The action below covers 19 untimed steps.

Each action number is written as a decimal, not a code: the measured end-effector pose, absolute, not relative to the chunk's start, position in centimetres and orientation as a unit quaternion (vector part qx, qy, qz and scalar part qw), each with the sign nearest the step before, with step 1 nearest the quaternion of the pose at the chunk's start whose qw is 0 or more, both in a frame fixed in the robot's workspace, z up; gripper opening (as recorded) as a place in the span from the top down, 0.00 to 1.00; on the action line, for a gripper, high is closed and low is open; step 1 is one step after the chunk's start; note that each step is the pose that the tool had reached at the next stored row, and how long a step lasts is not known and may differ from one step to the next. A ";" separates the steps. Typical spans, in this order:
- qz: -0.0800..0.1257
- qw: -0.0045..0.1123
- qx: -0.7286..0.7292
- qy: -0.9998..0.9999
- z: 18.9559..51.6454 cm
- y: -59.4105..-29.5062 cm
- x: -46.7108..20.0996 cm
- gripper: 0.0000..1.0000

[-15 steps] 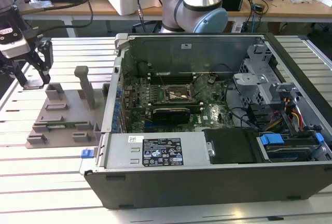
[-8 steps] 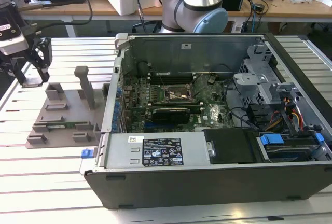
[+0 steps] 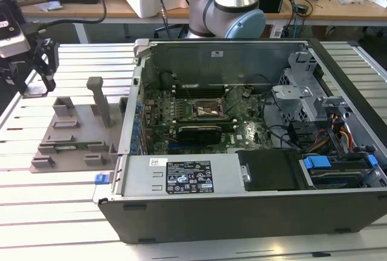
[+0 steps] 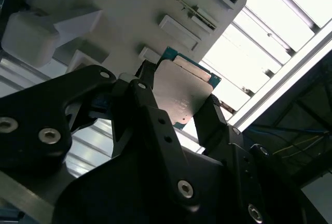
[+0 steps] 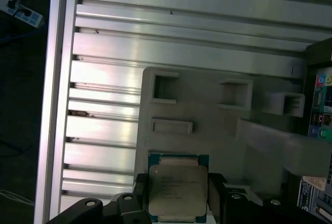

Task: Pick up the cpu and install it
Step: 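Pick up the cpu and move it towards the insertion slot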

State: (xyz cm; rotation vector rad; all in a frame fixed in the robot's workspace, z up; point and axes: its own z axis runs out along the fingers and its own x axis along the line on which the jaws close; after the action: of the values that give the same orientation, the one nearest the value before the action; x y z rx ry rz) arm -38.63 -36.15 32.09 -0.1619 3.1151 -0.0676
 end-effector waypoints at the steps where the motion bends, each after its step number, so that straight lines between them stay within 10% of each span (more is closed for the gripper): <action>1: -0.022 0.011 -0.052 0.998 32.2 -36.2 -38.6 0.45; 19: -0.022 0.011 -0.052 0.998 35.0 -36.1 -38.6 0.45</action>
State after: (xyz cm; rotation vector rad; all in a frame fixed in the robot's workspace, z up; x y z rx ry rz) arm -38.61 -36.14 35.04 -0.1618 3.1152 -0.0676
